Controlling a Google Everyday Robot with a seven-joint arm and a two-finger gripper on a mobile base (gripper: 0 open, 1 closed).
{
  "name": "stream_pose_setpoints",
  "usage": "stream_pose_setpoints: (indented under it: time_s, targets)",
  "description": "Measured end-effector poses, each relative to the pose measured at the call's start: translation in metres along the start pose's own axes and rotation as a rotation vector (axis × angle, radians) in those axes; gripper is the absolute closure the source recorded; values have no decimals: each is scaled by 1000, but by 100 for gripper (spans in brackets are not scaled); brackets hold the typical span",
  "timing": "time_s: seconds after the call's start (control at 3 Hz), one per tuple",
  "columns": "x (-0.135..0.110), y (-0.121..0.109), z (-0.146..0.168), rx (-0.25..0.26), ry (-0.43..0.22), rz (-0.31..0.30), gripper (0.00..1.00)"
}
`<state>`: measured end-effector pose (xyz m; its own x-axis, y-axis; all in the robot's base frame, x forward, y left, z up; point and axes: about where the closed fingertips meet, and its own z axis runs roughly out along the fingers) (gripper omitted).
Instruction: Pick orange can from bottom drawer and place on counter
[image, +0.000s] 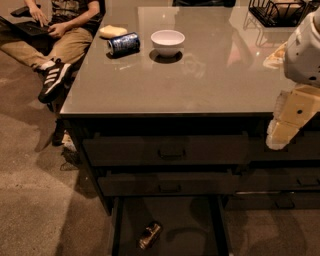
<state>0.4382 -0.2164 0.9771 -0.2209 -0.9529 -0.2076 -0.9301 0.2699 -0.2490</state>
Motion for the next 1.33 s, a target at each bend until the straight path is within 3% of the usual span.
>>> stream_pose_setpoints:
  time_s: [0.33, 0.67, 1.0, 1.33]
  targets:
    - [0, 0, 0, 0, 0, 0, 0]
    - [0, 5, 17, -25, -38, 7, 0]
    - [-2, 18, 44, -66, -117, 28, 0]
    - [-2, 18, 44, -66, -117, 29, 0]
